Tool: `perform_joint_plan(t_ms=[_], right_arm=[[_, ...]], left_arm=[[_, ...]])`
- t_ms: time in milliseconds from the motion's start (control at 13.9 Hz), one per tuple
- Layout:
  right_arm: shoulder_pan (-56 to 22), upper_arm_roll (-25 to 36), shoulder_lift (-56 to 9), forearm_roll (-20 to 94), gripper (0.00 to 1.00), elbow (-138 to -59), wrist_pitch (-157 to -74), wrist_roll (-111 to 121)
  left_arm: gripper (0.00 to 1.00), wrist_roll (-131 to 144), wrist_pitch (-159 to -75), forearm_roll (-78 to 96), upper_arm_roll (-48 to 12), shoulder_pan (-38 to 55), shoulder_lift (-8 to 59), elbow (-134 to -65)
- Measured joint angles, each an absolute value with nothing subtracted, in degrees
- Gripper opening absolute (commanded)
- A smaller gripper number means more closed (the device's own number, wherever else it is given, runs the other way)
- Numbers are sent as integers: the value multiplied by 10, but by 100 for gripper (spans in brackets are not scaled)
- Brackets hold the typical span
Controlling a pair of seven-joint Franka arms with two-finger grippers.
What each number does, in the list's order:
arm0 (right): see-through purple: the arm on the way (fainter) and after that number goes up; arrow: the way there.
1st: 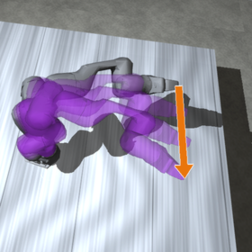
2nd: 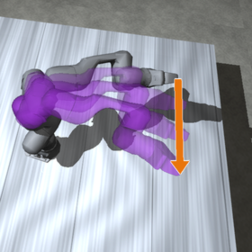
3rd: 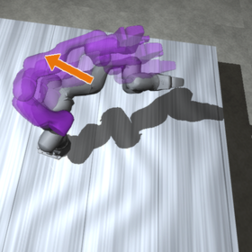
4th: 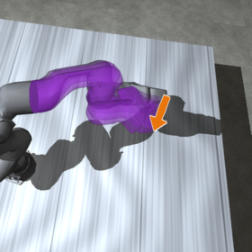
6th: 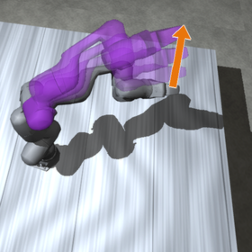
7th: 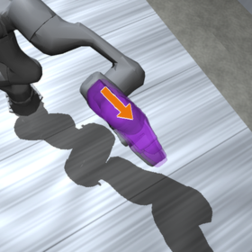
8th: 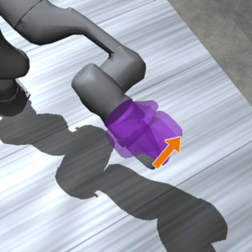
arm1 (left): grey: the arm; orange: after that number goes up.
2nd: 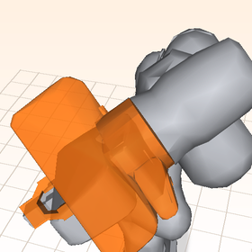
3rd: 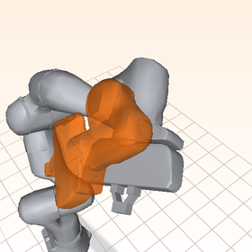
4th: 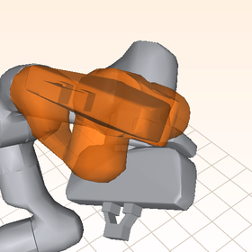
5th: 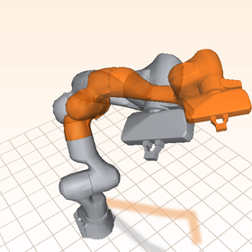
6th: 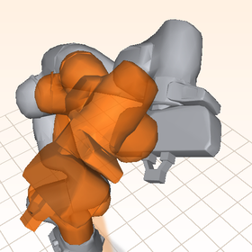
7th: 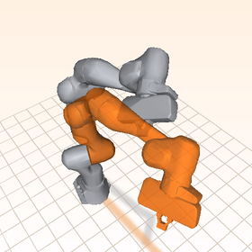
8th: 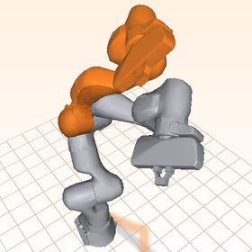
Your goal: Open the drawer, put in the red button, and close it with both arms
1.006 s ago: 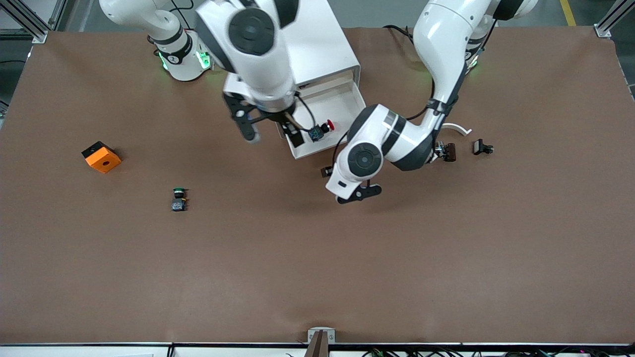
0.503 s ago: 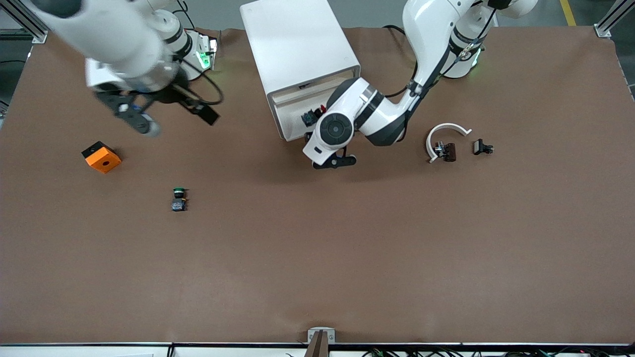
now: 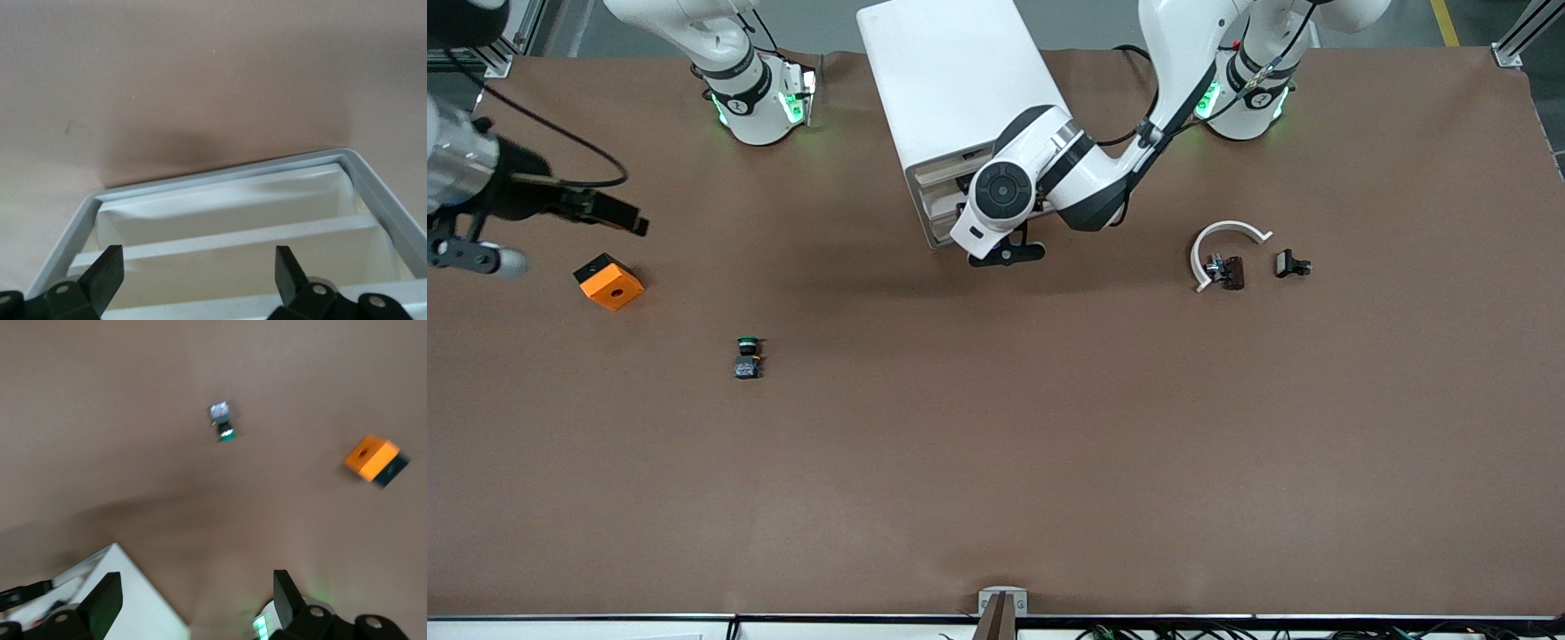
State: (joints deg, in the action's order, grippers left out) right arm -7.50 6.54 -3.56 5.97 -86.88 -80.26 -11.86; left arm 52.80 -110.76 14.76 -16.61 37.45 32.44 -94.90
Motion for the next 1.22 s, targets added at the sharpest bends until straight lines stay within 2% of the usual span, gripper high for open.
perform_joint_plan(t_ms=[287, 575, 934, 1222], right_arm=[[-27, 65, -23, 35, 100, -919, -866, 4], [-7, 65, -19, 15, 100, -928, -896, 49], [-6, 58, -14, 12, 100, -918, -899, 53], [-6, 58, -13, 10, 100, -911, -899, 53]], left_arm=[[100, 546, -1108, 148, -176, 375, 323, -950], [100, 562, -1120, 145, -166, 357, 304, -946], [100, 550, -1120, 22, -156, 195, 259, -917], [100, 549, -1116, -67, -156, 114, 232, -906]])
